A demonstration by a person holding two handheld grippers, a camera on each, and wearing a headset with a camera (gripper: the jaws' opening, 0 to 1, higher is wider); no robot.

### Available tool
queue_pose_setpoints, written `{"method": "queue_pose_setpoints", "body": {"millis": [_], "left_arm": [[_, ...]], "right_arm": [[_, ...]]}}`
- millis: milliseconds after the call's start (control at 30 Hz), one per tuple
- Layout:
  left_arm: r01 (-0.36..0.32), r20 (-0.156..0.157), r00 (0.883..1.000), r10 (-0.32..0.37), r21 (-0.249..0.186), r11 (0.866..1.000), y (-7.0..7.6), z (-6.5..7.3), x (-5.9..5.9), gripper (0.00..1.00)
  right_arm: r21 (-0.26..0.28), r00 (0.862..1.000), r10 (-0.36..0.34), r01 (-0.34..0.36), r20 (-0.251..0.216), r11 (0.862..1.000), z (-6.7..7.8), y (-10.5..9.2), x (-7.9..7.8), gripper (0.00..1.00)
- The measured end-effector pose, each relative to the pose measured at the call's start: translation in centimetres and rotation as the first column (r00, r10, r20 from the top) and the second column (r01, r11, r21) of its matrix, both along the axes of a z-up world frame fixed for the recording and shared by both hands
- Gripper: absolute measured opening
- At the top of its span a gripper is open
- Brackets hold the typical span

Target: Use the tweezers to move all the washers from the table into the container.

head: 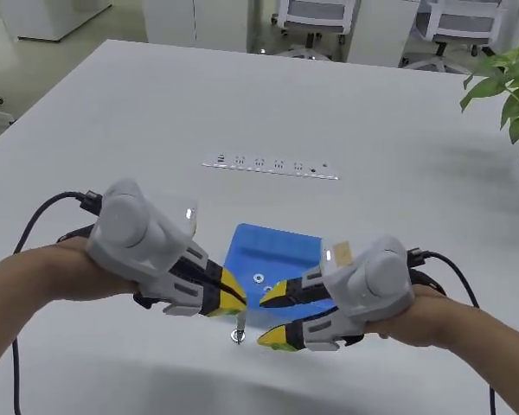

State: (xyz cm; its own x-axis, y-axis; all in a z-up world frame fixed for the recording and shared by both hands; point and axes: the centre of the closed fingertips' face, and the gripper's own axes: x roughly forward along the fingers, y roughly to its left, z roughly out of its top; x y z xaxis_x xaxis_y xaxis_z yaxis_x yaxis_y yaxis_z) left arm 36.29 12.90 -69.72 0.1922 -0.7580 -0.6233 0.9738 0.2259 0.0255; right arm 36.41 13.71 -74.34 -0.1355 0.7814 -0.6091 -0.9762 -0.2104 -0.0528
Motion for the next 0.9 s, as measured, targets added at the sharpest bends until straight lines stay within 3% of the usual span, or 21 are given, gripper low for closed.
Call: {"method": "queue_pose_setpoints", "body": {"millis": [500,900], "left_arm": [[0.009,-0.006,1.0,-0.009,0.005,1.0,-0.3,-0.2,0.0,0.05],[0.006,-0.005,1.0,-0.006,0.011,1.0,0.1,-0.3,0.0,0.05]], "right_arm": [[-0.01,0.998,0.061,-0.061,0.021,0.998,-0.4,2.0,-0.5,0.09],[-0.044,0.996,0.084,-0.082,0.041,0.996,-0.9,2.3,-0.6,0.08]]}}
